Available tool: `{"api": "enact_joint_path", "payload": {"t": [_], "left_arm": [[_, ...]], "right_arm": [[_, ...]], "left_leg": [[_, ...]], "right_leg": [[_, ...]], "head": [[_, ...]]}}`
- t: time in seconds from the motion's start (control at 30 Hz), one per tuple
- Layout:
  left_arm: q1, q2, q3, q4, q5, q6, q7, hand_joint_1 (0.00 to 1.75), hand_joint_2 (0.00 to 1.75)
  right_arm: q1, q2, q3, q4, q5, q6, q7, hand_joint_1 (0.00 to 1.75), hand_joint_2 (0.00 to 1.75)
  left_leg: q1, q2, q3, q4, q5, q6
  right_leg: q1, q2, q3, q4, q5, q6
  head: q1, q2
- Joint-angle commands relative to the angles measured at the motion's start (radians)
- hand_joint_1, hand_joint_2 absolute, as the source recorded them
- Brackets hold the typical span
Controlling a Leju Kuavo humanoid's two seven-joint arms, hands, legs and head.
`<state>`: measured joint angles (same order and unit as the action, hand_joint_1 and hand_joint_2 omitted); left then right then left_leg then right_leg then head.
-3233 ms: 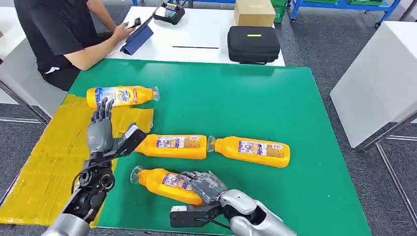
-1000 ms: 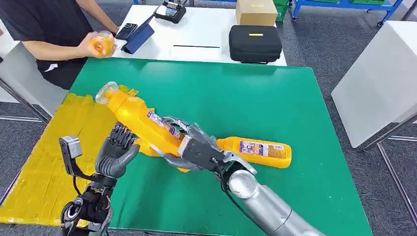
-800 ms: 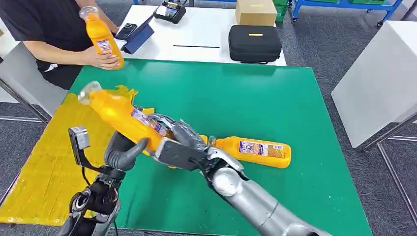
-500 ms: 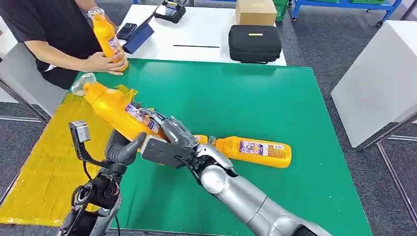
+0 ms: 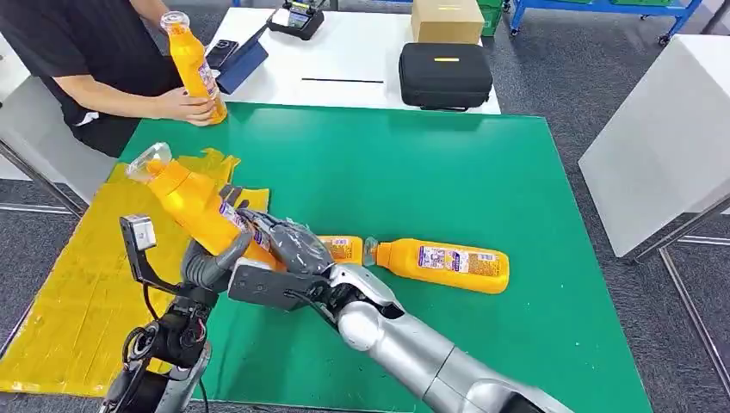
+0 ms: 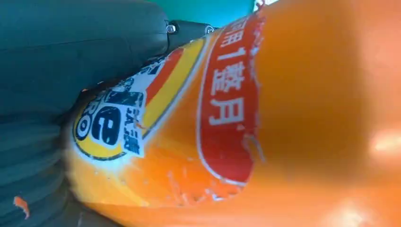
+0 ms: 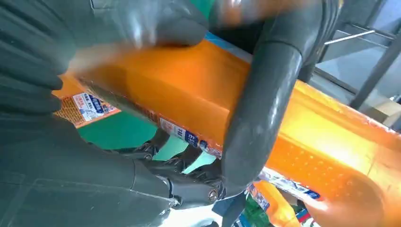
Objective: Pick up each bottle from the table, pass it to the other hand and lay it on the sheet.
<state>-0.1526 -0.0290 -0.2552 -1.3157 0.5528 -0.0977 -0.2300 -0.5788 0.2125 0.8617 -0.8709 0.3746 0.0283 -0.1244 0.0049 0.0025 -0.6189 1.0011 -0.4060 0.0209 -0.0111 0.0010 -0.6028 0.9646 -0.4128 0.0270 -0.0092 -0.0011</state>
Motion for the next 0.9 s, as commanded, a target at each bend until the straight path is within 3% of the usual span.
{"api": "enact_joint_path", "payload": {"t": [0.03, 0.53, 0.57, 0.6, 0.63, 0.67, 0.8, 0.9], "left_arm": [[-0.100, -0.046, -0.002, 0.033, -0.019, 0.024, 0.009, 1.75, 1.75], [-0.056, -0.047, 0.035, -0.009, -0.049, 0.044, 0.004, 1.75, 1.75], [-0.055, -0.044, 0.034, -0.011, -0.059, 0.047, -0.001, 1.75, 1.75], [-0.049, -0.035, 0.036, -0.017, -0.102, 0.061, -0.020, 1.75, 1.75], [-0.050, -0.025, 0.032, -0.014, -0.169, 0.103, -0.034, 1.75, 1.75], [-0.047, -0.020, 0.038, -0.013, -0.205, 0.125, -0.040, 1.75, 1.75], [-0.057, 0.023, 0.079, 0.055, -0.568, 0.323, -0.046, 1.75, 1.75], [-0.058, 0.016, 0.114, 0.072, -0.586, 0.298, -0.061, 1.75, 1.75]], "right_arm": [[0.068, 0.005, 0.183, 0.032, -0.002, 0.017, 0.019, 1.75, 1.75], [0.098, -0.023, 0.080, -0.028, 0.025, -0.032, 0.033, 1.75, 1.75], [0.100, -0.027, 0.073, -0.034, 0.027, -0.044, 0.033, 1.29, 1.75], [0.111, -0.043, 0.047, -0.069, 0.037, -0.070, 0.031, 0.00, 1.75], [0.123, -0.054, 0.015, -0.097, 0.025, -0.079, 0.037, 0.00, 1.75], [0.131, -0.067, -0.009, -0.121, 0.020, -0.083, 0.039, 0.00, 0.00], [0.217, -0.149, -0.129, -0.304, 0.039, -0.082, 0.059, 0.00, 0.00], [0.235, -0.155, -0.150, -0.328, 0.051, -0.061, 0.060, 0.00, 0.00]], "left_leg": [[0.001, -0.006, 0.005, -0.001, -0.002, -0.001], [0.001, -0.006, 0.004, 0.000, -0.002, -0.001], [0.001, -0.005, 0.002, 0.000, -0.001, -0.001], [0.001, -0.006, 0.004, 0.000, -0.002, -0.001], [0.001, -0.005, 0.002, 0.000, -0.001, -0.001], [0.001, -0.005, 0.002, -0.001, 0.000, -0.001], [0.001, -0.007, 0.003, 0.000, -0.001, -0.001], [0.000, -0.003, 0.001, -0.001, -0.001, -0.001]], "right_leg": [[0.001, -0.006, 0.007, -0.001, -0.004, -0.001], [0.001, -0.006, 0.006, -0.001, -0.004, -0.001], [0.001, -0.005, 0.004, -0.001, -0.003, -0.001], [0.001, -0.007, 0.007, 0.000, -0.004, -0.001], [0.001, -0.006, 0.004, -0.001, -0.003, -0.001], [0.001, -0.005, 0.003, -0.001, -0.002, -0.001], [0.001, -0.007, 0.006, -0.001, -0.003, -0.001], [0.000, -0.002, 0.003, -0.001, -0.001, -0.001]], "head": [[0.000, 0.000], [0.000, 0.000], [0.000, 0.000], [0.000, 0.000], [0.000, 0.000], [0.000, 0.000], [0.001, 0.000], [0.000, 0.000]]}}
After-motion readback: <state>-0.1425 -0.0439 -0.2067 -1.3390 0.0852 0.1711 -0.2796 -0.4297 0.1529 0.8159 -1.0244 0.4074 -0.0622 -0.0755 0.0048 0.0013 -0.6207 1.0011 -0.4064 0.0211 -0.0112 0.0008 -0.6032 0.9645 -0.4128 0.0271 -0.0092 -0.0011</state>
